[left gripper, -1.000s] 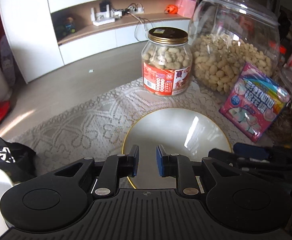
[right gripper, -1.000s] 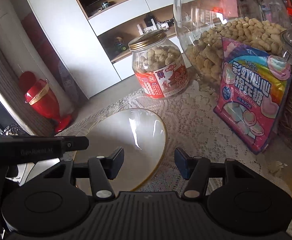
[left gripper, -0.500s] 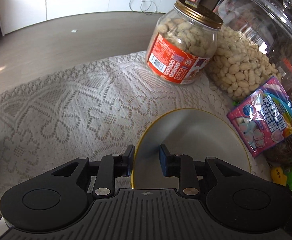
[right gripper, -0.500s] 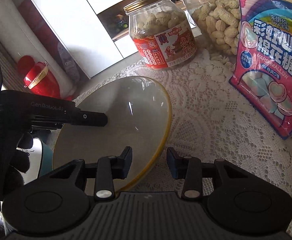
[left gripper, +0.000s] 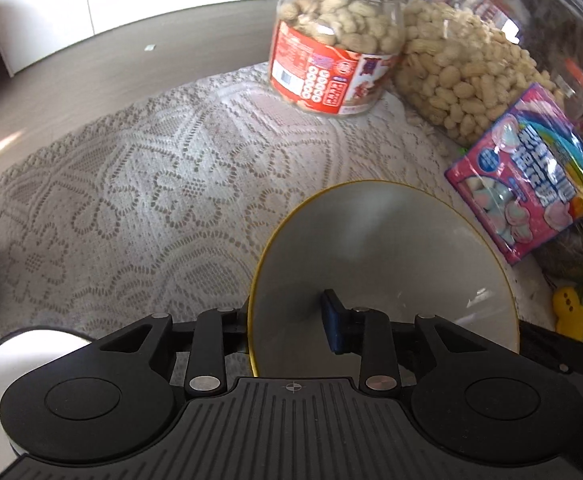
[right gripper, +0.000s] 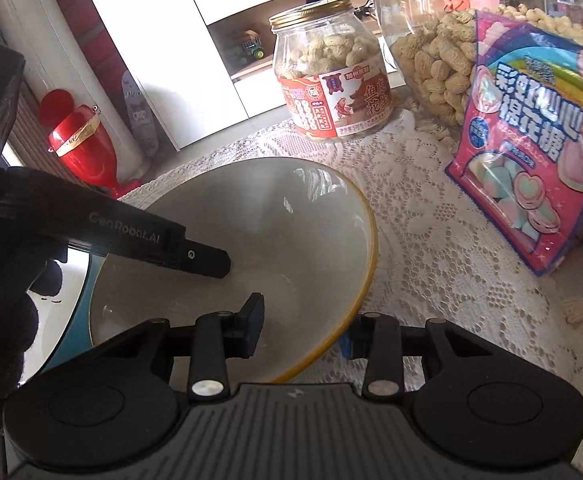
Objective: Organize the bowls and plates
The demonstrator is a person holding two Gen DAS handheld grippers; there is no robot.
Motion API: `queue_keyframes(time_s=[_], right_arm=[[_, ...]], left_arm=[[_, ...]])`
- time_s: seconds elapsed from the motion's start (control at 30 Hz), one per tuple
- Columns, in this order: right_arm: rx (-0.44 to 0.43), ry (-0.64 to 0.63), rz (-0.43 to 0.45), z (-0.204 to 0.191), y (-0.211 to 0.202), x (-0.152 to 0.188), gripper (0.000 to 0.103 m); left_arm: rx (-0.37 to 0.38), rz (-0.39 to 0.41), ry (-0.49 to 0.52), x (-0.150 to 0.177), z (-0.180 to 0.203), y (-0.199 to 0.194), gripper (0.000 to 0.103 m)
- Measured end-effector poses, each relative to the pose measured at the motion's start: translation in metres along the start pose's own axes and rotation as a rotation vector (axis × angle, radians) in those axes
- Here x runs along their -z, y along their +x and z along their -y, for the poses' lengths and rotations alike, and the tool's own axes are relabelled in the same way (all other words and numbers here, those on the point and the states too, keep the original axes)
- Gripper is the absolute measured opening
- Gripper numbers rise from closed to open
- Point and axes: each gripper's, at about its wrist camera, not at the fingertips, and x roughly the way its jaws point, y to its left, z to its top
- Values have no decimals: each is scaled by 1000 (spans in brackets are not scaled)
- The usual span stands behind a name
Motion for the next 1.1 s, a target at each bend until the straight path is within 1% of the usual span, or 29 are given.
queue_keyframes(time_s=[0.07, 0.2, 0.27, 0.33, 0.4, 0.53, 0.63, 0.67, 0.7, 0.77, 0.83, 0.9, 0.97, 1.03, 1.1], right_arm=[[9, -16, 14, 1, -18, 8, 39], [26, -55, 43, 6, -61, 28, 39], [26, -65, 37, 9, -78, 40, 42], [25, -73, 17, 11, -91, 52, 42], [12, -76, -6, 12, -100, 65, 42], [5, -88, -35, 9, -110, 89, 42], [19, -78, -70, 9, -108, 101, 43], [31, -75, -81, 8, -107, 103, 43], [41, -70, -86, 7, -106, 105, 42], [57, -63, -88, 6, -107, 107, 42], [71, -47, -96, 6, -107, 106, 42], [88, -43, -109, 4, -106, 104, 42], [106, -54, -116, 0, -107, 104, 42], [122, -57, -115, -3, -107, 103, 42], [128, -46, -113, -4, -107, 103, 42]], left_arm=[[5, 8, 10, 13, 14, -11, 33], [43, 33, 37, 44, 42, -34, 33], [57, 50, 45, 63, 56, -46, 33], [61, 55, 45, 86, 69, -57, 33], [46, 42, 33, 109, 78, -63, 33], [11, -5, 15, 148, 85, -60, 33], [24, -38, -9, 167, 82, -55, 34], [31, -42, -14, 170, 82, -55, 32], [35, -44, -14, 173, 82, -55, 31], [26, -25, 19, 177, 85, -58, 32], [28, -8, 32, 178, 86, -58, 32], [50, 18, 24, 181, 81, -59, 29], [72, 52, 25, 185, 76, -58, 29], [101, 33, 19, 185, 72, -59, 29], [115, 39, -2, 185, 67, -61, 26]])
